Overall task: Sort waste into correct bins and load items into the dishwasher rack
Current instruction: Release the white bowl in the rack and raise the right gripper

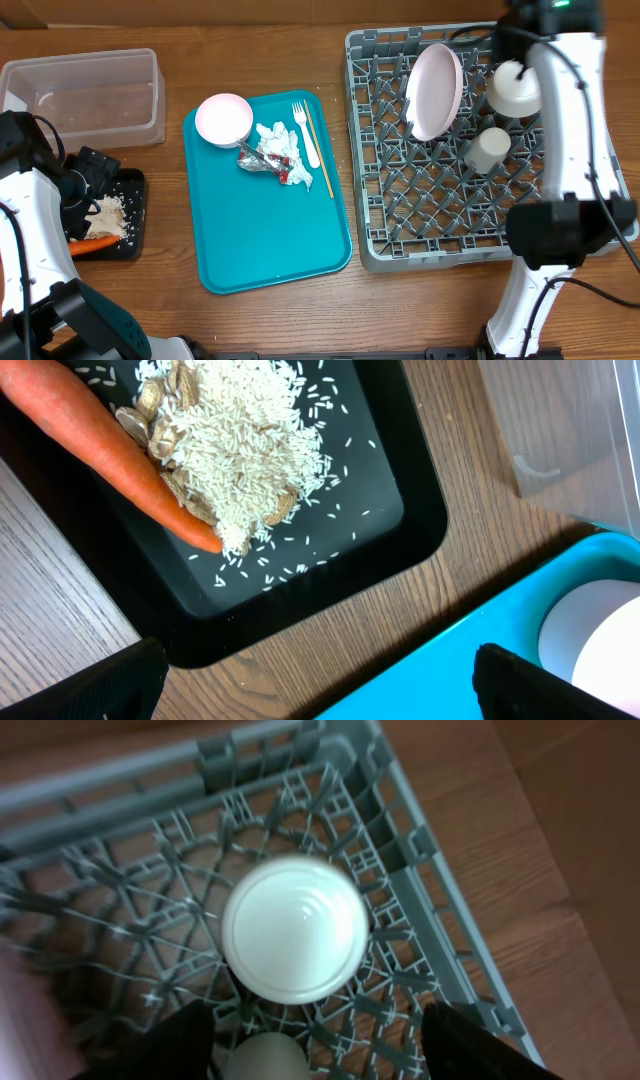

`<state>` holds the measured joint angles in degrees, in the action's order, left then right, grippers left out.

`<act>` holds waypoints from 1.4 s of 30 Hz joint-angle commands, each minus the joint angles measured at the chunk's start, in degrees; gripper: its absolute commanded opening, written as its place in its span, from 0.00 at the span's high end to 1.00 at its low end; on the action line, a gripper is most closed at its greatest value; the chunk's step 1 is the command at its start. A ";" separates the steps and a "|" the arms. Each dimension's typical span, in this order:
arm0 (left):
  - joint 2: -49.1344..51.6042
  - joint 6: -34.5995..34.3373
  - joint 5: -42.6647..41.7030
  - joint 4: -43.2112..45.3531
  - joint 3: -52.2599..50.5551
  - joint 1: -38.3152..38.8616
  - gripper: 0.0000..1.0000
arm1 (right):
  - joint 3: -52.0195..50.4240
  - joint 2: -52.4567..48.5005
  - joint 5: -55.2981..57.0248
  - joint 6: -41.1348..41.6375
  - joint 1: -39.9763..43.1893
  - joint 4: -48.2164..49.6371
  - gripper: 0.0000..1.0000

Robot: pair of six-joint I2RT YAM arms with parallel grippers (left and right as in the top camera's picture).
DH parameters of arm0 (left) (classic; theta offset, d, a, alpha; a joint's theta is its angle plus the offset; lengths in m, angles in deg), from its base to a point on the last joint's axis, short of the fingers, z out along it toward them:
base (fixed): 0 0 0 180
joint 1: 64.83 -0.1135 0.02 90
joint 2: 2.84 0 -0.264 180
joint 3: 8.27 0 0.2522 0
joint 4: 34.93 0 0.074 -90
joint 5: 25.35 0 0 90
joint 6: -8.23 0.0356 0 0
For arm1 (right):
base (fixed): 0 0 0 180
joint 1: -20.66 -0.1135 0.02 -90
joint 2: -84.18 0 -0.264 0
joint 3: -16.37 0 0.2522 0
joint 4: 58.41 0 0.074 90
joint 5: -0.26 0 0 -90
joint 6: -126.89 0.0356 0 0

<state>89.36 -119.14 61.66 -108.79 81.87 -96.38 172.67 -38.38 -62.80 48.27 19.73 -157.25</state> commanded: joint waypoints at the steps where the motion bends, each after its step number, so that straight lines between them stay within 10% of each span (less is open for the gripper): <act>1: -0.81 -0.35 0.46 -0.07 0.92 -0.15 0.00 | 10.67 3.21 -8.11 2.40 0.04 -3.32 0.27; 8: -0.81 -0.35 0.46 -0.07 0.92 -0.13 0.00 | 16.74 3.13 -7.89 2.60 -2.73 -6.54 0.25; 14: -0.81 -0.35 0.46 -0.07 0.92 -0.15 0.00 | 6.38 0.68 -11.74 5.86 5.25 -2.43 0.77; 18: -0.81 -0.35 0.46 -0.07 0.92 -0.13 0.00 | -1.90 -0.96 -17.07 4.66 10.19 0.94 0.95; 42: -0.81 -0.35 0.46 -0.07 0.92 -0.15 0.00 | -18.84 -1.44 -16.87 0.57 13.20 12.33 0.96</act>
<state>89.36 -119.14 61.71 -108.79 81.87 -96.38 154.09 -40.87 -82.67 49.25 32.36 -144.40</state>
